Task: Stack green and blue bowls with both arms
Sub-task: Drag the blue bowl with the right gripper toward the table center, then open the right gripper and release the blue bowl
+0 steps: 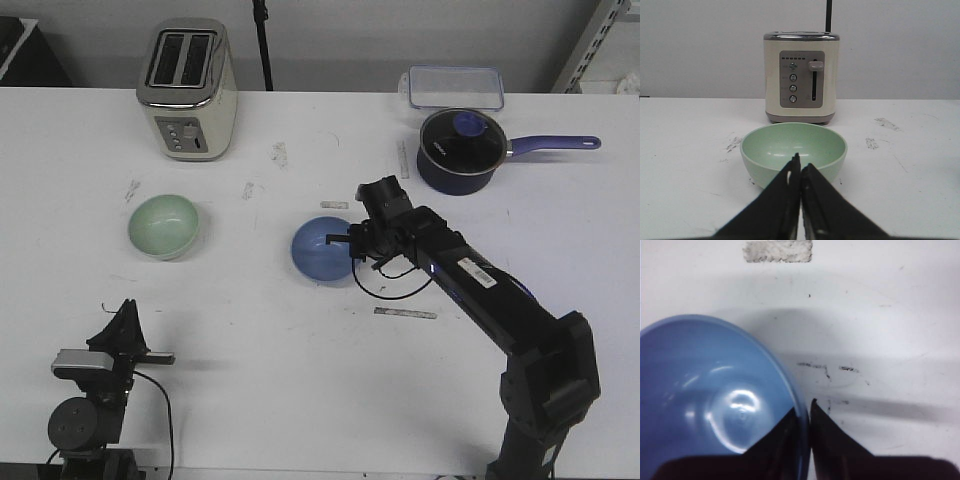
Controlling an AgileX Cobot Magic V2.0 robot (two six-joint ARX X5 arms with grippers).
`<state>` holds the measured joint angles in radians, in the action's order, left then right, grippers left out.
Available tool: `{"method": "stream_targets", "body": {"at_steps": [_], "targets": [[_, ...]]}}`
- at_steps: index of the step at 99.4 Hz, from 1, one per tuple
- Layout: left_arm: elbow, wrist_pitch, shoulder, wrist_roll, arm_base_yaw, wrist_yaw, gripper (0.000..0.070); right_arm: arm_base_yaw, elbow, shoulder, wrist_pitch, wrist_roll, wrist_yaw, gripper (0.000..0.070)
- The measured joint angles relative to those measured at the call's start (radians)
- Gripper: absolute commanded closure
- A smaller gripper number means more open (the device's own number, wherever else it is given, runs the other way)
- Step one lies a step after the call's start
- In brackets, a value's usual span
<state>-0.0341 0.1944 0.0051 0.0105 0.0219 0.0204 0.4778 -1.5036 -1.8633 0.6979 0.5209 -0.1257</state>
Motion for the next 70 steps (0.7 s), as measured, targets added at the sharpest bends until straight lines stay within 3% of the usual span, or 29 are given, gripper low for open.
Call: {"method": "stream_targets", "body": {"at_steps": [6, 21, 34, 38, 70], "targets": [[0.000, 0.000, 0.000, 0.000, 0.000, 0.000, 0.0699, 0.000, 0.000, 0.000, 0.000, 0.000, 0.000, 0.0481], [0.000, 0.000, 0.000, 0.000, 0.000, 0.000, 0.0699, 0.000, 0.000, 0.000, 0.000, 0.000, 0.000, 0.0460], [0.000, 0.000, 0.000, 0.000, 0.000, 0.000, 0.0699, 0.005, 0.000, 0.000, -0.009, 0.000, 0.031, 0.0237], [0.000, 0.000, 0.000, 0.000, 0.000, 0.000, 0.0699, 0.007, 0.000, 0.000, -0.009, 0.000, 0.040, 0.0205], [0.000, 0.000, 0.000, 0.000, 0.000, 0.000, 0.0699, 0.012, 0.001, 0.086, -0.056, -0.048, 0.050, 0.0207]]}}
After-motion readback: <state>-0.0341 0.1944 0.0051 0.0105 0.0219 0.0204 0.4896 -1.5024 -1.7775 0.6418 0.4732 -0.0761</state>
